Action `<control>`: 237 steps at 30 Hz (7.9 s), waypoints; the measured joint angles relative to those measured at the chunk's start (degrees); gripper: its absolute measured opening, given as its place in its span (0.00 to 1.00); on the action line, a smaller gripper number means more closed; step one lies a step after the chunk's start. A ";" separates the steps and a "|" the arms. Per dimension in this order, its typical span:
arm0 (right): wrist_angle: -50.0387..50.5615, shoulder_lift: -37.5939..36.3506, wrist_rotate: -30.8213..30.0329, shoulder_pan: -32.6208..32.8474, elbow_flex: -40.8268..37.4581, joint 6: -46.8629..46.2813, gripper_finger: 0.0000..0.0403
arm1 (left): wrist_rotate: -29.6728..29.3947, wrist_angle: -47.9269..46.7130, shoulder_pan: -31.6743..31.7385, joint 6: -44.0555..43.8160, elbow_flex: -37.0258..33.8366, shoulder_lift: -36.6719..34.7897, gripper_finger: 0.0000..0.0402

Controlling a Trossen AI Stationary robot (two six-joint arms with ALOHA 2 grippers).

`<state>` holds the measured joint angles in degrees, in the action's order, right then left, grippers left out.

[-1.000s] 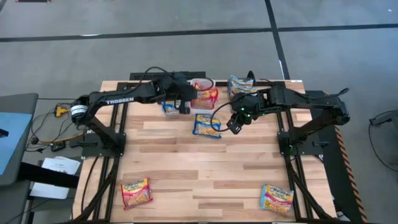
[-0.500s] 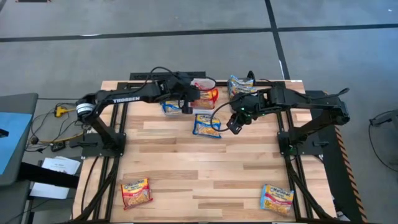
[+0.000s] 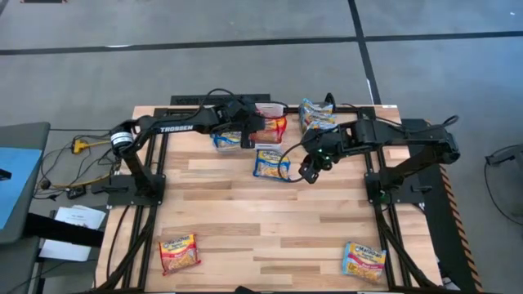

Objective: Sort Maruchan noodles
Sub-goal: Put the red noodle pack into the white bin, then put the light blue noodle pack into the black bin

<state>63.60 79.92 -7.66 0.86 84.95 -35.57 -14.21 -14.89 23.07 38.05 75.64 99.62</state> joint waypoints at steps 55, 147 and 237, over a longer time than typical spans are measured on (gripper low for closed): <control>0.24 0.00 0.24 -0.07 0.00 -0.04 0.39 | -8.52 -10.67 -4.96 -8.98 8.39 4.50 0.39; 1.19 0.04 9.65 56.35 -18.50 -72.97 0.48 | 8.82 -34.48 -23.71 -53.82 -16.61 -54.63 0.39; -13.64 9.03 3.58 33.98 -29.31 -46.61 0.01 | 7.32 -34.98 -23.69 -54.97 -16.61 -54.61 0.39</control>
<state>49.95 88.95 -4.08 34.84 55.64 -82.19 -6.90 -49.87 -0.62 -16.93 59.02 45.01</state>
